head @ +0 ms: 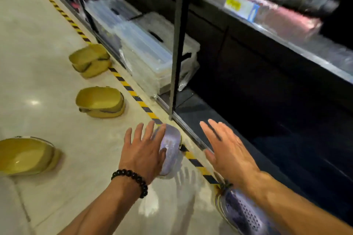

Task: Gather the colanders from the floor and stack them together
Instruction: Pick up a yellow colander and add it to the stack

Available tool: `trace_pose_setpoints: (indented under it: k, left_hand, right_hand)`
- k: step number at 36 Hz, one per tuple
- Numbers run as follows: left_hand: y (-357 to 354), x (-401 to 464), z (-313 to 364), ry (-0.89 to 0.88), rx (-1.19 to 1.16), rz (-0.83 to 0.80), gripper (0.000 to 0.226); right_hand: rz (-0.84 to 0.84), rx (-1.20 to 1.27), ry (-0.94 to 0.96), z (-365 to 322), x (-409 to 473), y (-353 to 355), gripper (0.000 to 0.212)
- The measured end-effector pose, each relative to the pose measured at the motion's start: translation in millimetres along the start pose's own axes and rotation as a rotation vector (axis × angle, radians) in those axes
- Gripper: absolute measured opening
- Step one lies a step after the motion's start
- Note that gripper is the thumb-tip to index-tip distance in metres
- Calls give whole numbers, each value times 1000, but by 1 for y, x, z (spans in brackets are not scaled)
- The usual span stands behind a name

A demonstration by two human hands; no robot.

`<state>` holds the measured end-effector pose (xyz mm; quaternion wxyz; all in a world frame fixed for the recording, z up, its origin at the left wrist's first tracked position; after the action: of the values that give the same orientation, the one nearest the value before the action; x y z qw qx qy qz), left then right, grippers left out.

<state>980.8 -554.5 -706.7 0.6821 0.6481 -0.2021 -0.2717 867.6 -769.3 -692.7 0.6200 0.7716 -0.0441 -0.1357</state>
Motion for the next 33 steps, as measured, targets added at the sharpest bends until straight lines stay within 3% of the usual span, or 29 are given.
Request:
trace_pose_setpoints:
  k: [4,15,24,33]
  left_hand:
    - [72,-21,-80,106,15,-14,71]
    - [254,-120,-281,404,66,131,71]
    - [329,-184,-351,510,120,112,71]
    - [347,-192,-393,538,168,69,70]
  right_hand:
    - [-5,-45,114,-84,39,62,79]
    - [57,-99,416,-318,89,211,75]
    - [74,-70,552,-435,94,268,73]
    - [50,-63,652,-500,123,269,71]
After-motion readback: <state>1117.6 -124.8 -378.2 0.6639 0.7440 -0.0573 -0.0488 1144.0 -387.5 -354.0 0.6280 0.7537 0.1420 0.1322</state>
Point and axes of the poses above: each hand's wrist, its own x-axis towards the middle knuckle, its own y-axis out of the back of the hand, z = x × y, the point moved 4 cm from there along x, towards the middle knuckle, and after that the axes turned 1 degree about -y, right-handed, at the moved point
